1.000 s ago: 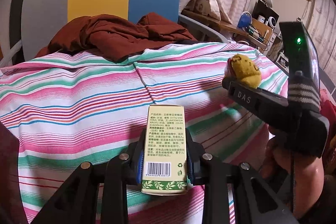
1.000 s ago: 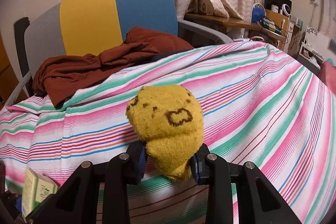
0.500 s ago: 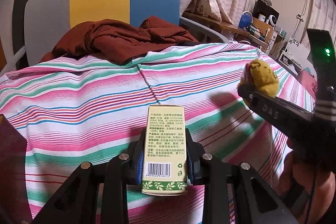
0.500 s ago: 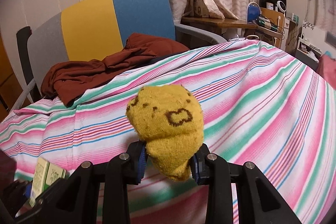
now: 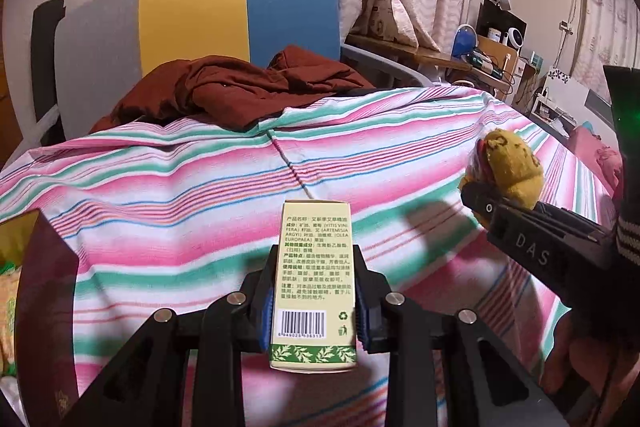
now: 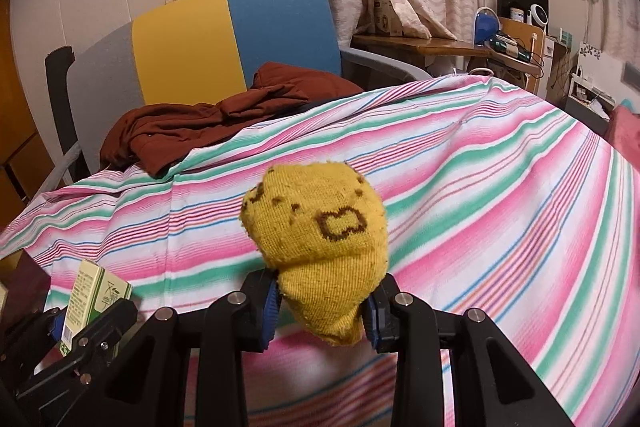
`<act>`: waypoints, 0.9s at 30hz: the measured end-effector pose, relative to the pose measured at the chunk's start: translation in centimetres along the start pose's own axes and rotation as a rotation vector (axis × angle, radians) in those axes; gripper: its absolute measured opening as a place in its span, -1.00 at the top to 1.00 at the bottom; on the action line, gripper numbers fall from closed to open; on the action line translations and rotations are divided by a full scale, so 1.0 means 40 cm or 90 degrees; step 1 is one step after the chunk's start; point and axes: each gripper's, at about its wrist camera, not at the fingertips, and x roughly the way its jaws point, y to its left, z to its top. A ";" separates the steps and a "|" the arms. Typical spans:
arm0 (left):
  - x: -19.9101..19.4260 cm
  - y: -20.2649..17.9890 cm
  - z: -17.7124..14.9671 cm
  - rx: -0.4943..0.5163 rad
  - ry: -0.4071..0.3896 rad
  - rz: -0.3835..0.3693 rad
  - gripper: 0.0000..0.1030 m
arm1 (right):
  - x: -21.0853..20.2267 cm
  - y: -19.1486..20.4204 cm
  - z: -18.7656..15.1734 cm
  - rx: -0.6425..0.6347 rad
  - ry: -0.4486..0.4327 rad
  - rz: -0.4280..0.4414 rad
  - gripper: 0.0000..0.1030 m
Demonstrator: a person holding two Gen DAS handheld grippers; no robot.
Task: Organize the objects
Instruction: 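Carry the small green box and yellow sock toy toward the gold tray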
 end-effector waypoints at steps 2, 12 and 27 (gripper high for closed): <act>-0.010 0.000 -0.010 -0.003 0.004 -0.001 0.42 | -0.012 -0.002 -0.007 0.004 -0.002 0.001 0.34; -0.088 0.009 -0.033 -0.016 -0.003 -0.008 0.42 | -0.083 -0.047 -0.053 0.074 0.009 0.026 0.34; -0.274 0.090 -0.071 -0.066 -0.029 -0.032 0.42 | -0.215 0.007 -0.120 0.040 0.024 0.141 0.34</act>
